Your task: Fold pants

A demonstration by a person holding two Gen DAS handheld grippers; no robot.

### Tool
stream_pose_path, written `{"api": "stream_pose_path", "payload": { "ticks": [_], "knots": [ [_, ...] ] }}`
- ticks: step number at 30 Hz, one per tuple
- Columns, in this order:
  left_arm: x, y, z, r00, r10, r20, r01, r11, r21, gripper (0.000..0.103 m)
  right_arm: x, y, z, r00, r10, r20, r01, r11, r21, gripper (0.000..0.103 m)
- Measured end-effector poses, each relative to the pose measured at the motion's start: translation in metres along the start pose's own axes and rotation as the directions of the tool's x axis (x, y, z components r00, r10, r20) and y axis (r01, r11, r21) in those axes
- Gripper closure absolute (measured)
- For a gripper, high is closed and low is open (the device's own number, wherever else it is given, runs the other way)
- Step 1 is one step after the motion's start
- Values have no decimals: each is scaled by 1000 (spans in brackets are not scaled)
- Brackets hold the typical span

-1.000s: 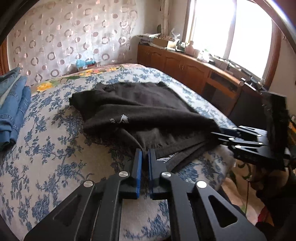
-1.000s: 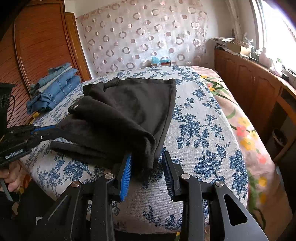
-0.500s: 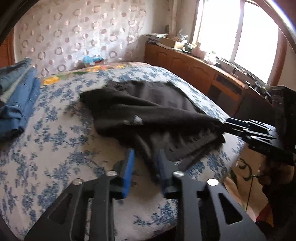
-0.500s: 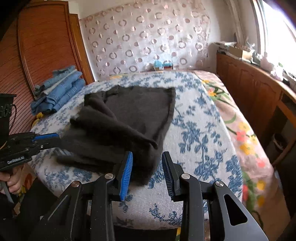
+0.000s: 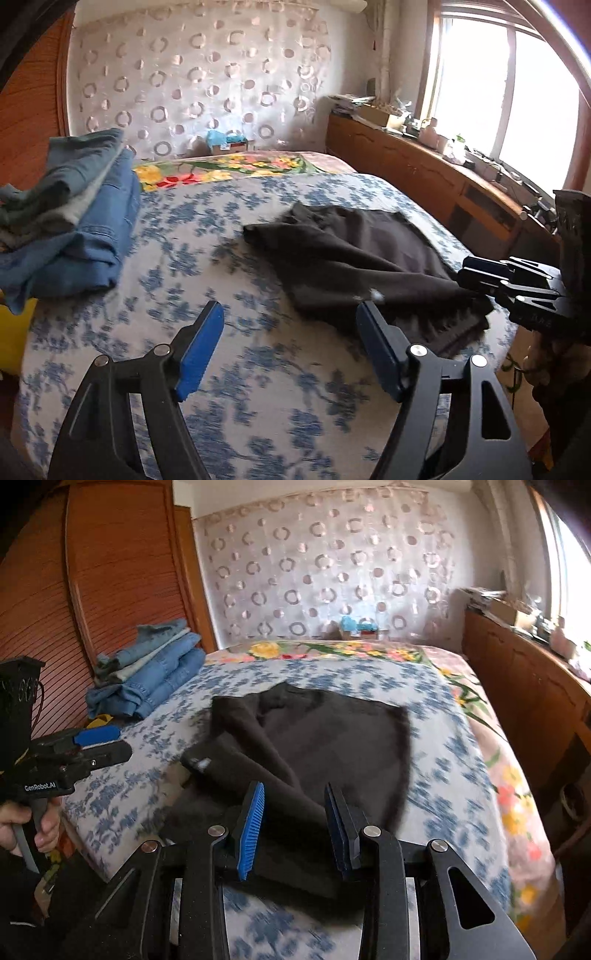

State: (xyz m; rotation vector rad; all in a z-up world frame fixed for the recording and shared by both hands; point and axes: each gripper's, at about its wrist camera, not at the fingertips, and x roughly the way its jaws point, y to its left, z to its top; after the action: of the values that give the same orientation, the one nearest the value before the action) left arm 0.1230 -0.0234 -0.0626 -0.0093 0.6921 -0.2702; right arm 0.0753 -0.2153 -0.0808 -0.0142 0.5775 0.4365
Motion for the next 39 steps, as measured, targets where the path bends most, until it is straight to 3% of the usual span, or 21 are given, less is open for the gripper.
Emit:
{"api": "stream_pose_path", "payload": {
  "ticks": [12, 34, 35, 36, 39],
  "knots": [
    [6, 40, 4, 1000, 24, 5, -24, 1000, -8, 28, 73, 38, 33, 990, 104, -95, -113, 989, -99, 68],
    [32, 61, 4, 999, 0, -44, -1, 1000, -30, 28, 144, 62, 47, 952, 114, -283, -179, 960, -217, 68],
    [34, 60, 4, 999, -1, -49, 0, 1000, -28, 28, 145, 62, 47, 953, 111, -281, -176, 960, -220, 75],
    [35, 58, 4, 999, -1, -53, -1, 1000, -23, 28, 144, 60, 48, 955, 105, -277, -171, 960, -223, 90],
    [38, 53, 7, 998, 2, -61, -3, 1000, -6, 28, 140, 52, 53, 949, 153, -276, -212, 957, -198, 96]
  ]
}}
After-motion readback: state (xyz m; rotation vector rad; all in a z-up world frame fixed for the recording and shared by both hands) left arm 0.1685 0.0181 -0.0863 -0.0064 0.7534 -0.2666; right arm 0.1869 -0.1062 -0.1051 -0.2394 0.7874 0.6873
